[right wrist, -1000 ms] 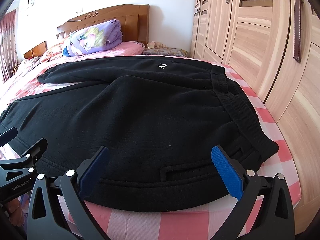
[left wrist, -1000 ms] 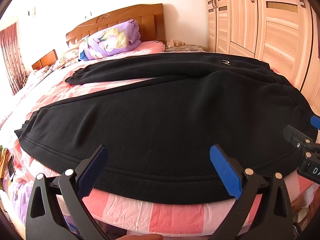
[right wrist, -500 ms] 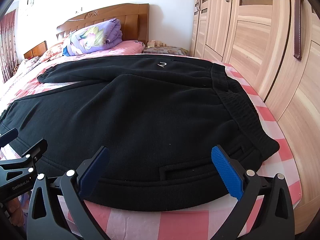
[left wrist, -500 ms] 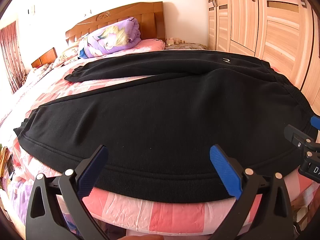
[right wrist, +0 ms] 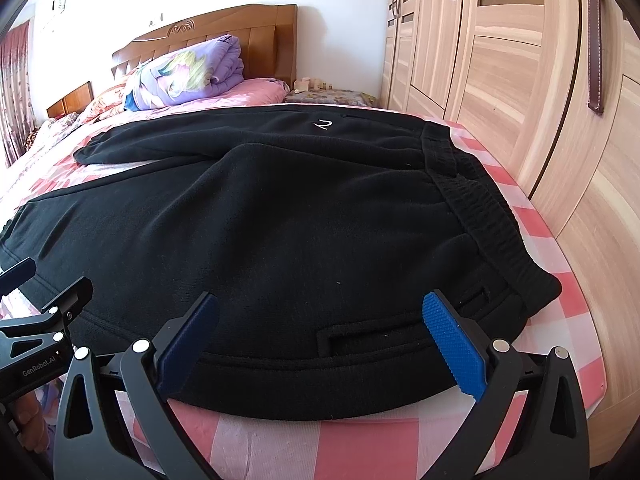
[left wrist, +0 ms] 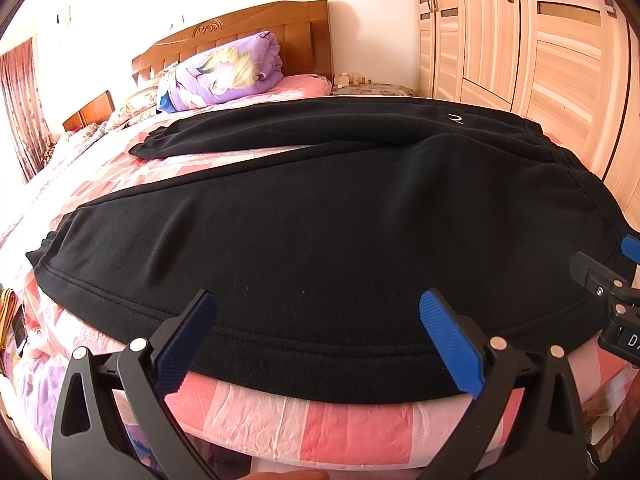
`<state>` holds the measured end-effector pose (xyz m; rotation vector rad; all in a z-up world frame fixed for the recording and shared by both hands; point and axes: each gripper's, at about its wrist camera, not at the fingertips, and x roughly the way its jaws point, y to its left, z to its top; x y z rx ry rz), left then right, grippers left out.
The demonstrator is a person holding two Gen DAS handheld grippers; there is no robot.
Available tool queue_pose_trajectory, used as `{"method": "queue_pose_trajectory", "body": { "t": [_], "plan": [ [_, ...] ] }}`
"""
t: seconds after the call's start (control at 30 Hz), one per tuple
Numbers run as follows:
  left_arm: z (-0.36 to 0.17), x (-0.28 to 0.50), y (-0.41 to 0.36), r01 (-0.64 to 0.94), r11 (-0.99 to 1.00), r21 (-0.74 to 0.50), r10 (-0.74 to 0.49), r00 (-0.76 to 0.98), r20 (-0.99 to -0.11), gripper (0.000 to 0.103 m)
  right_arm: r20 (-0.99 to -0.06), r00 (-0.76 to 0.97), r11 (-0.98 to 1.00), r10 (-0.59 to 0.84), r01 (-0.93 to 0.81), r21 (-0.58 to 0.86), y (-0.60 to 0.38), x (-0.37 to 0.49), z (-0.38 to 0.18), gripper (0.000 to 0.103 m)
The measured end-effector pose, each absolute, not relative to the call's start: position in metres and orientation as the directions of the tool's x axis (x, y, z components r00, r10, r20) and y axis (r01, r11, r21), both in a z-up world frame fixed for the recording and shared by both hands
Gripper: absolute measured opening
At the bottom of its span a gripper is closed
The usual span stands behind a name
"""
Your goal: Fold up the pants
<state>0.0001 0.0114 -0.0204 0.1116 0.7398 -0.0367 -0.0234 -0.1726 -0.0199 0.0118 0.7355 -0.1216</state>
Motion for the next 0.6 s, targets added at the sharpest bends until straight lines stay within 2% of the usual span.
{"method": "queue_pose_trajectory", "body": {
  "t": [0.6],
  "plan": [
    [-0.0228,-0.0028,0.0084,0.08,0.99,0.115,0.018,0.738,-0.674,0.102,-0.683,0.727,0.994,-0.07,0.105,0.01,-0.1772,-0.0231,-0.0224,0.099]
  ]
}}
